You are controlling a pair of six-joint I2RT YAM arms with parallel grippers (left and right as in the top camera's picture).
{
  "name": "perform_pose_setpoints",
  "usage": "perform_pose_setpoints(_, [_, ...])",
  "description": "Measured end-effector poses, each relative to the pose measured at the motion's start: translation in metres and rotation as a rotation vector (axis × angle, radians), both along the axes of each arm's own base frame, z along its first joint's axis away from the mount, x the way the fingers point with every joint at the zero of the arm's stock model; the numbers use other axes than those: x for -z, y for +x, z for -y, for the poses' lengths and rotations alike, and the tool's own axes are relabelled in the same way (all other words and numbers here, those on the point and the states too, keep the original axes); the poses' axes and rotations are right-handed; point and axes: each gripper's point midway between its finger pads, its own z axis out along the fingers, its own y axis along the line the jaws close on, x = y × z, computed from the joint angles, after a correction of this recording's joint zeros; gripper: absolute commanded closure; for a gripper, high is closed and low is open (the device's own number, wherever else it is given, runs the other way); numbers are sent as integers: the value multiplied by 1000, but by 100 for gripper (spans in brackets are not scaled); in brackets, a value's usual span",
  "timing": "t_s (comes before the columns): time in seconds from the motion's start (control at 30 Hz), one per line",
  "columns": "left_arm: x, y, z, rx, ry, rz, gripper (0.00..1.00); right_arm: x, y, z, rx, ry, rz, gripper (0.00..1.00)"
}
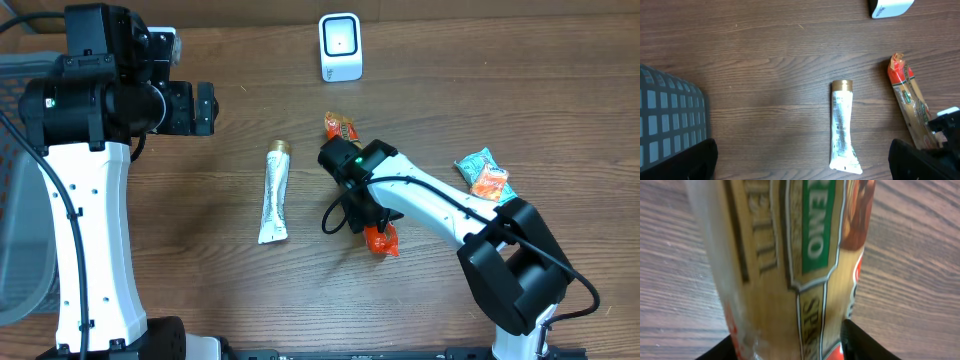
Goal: Scan the item barcode
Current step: 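Lift the snack bag upright and carry it toward the scanner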
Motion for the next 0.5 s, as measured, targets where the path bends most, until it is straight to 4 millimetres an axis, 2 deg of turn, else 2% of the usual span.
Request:
perform_pose_setpoints(0.2, [0,0,0,0,0,0,0,7,5,-6,-15,37,19,42])
perform_pose_setpoints(0.23, [0,0,0,0,0,0,0,10,4,-5,-19,36,17,45])
perform_pose_setpoints(0.37, [0,0,0,0,0,0,0,16,2,-2,-25,23,13,70])
perform_pose_setpoints(0.47, [0,0,0,0,0,0,0,16,4,0,-24,17,21,95])
perform_pose_setpoints(0.5, [0,0,0,0,0,0,0,13,4,-1,-26,19,24,96])
